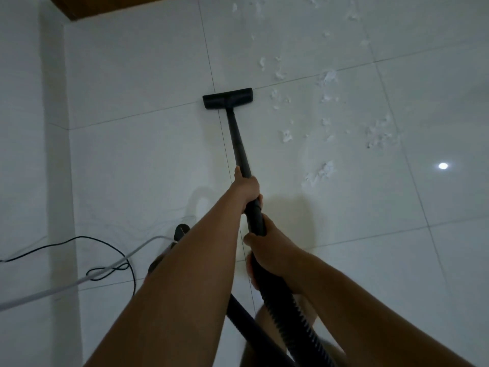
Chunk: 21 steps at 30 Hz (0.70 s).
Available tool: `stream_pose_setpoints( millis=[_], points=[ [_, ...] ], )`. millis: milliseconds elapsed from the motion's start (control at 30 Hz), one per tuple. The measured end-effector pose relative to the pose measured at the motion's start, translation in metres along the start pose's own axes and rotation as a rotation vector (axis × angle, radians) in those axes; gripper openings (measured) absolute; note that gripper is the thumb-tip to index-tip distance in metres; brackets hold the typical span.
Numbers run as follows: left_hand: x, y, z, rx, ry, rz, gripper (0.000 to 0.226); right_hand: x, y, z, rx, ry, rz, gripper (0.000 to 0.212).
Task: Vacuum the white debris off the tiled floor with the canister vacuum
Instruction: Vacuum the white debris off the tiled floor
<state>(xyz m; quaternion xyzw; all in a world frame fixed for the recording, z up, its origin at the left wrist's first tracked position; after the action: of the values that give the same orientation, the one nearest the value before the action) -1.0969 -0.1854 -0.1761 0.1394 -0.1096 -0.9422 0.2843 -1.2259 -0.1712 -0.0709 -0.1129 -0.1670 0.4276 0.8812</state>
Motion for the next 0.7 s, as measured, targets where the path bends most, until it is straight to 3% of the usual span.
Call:
stream_pose_setpoints(
  millis=[367,500,700],
  points=[
    [0.046,-0.095,0.053,-0.027,0.001,0.069,0.067,-0.01,0.107,0.042,-0.001,0.014,-0.09,0.058],
    [0.084,-0.149,0.083,-0.052,-0.026,0.046,0.07,-0.023,0.165,0.077,0.031,0.002,-0.103,0.035],
    [0.123,-0.188,0.123,-0.021,-0.05,-0.046,0.068,-0.041,0.209,0.126,0.01,0.033,-0.019,0.043]
  ],
)
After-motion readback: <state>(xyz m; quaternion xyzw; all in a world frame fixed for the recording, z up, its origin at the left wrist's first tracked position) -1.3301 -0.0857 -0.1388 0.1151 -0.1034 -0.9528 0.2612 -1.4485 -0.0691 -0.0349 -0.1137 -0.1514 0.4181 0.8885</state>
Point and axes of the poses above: each hand's wrist, its own z-axis away from the middle knuckle, its own x-axis out of the palm, y = z × x, the point moved 9 cm from there along -z, towards the middle knuckle, and after that the axes turned 7 degrees about -z, right-handed, at the moved point
